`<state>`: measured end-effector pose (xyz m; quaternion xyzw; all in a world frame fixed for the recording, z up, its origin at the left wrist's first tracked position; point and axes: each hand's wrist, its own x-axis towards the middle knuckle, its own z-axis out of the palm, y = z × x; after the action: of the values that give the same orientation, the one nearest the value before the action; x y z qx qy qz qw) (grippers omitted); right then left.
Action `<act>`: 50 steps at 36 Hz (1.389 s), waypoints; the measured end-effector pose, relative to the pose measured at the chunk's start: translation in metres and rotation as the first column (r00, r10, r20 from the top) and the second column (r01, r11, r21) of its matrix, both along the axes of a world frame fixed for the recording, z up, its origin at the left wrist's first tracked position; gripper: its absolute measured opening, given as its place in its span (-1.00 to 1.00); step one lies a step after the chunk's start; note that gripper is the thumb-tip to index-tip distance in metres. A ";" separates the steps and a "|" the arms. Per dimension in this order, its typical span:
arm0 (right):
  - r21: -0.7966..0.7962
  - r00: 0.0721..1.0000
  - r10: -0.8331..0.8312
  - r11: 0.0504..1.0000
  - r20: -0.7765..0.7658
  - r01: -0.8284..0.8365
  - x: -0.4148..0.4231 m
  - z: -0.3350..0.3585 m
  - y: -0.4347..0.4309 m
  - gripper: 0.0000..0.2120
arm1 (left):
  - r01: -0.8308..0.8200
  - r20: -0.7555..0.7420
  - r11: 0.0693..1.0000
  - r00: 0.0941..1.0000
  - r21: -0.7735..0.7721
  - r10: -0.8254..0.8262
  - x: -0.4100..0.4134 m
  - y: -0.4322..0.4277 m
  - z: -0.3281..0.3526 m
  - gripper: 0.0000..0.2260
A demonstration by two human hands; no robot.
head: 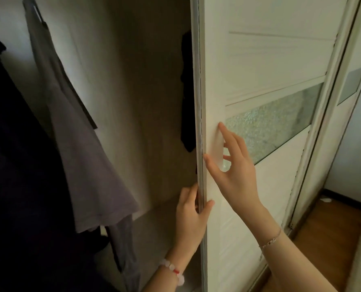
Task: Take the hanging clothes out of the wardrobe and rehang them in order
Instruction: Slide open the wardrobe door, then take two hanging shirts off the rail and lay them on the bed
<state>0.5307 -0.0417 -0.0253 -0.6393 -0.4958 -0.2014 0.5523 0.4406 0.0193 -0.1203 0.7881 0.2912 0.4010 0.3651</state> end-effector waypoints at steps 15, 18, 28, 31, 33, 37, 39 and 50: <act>-0.001 1.000 -0.009 1.000 0.008 0.009 0.119 -0.004 0.006 -0.40 | -0.035 0.100 0.993 0.994 -0.116 0.046 0.119 0.001 0.003 -0.22; -0.016 1.000 -0.025 1.000 0.003 0.025 0.143 -0.002 0.006 -0.39 | -0.034 0.073 0.995 0.997 -0.090 0.040 0.144 0.000 0.006 -0.39; 0.017 0.991 -0.132 0.991 -0.009 0.133 0.209 -0.003 0.009 -0.46 | -0.059 -0.019 0.997 0.998 -0.041 0.058 0.216 0.000 0.015 -0.36; 0.035 0.992 -0.124 0.992 -0.002 0.124 0.219 -0.003 0.008 -0.48 | -0.080 -0.044 0.997 0.996 0.019 0.081 0.227 0.003 0.011 -0.65; 0.043 0.995 -0.104 0.994 0.008 0.103 0.220 -0.005 0.009 -0.47 | -0.091 -0.030 0.995 0.995 0.030 0.092 0.229 0.006 0.007 -0.67; 0.057 0.992 -0.124 0.991 0.010 0.124 0.217 -0.007 0.014 -0.47 | -0.069 -0.004 0.998 0.998 0.003 0.069 0.228 0.010 0.006 -0.67; 0.067 0.992 -0.130 0.989 0.009 0.129 0.215 -0.008 0.015 -0.47 | -0.043 0.009 0.999 0.999 -0.017 0.043 0.228 0.011 0.007 -0.66; 0.074 0.995 -0.099 0.992 -0.031 0.101 0.216 -0.010 0.014 -0.49 | 0.021 0.035 0.999 0.999 -0.030 -0.020 0.226 0.006 0.006 -0.29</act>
<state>0.7471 -0.0281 -0.0356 -0.6446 -0.4475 -0.2387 0.5720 0.6664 0.0254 -0.1140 0.7784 0.2827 0.4065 0.3860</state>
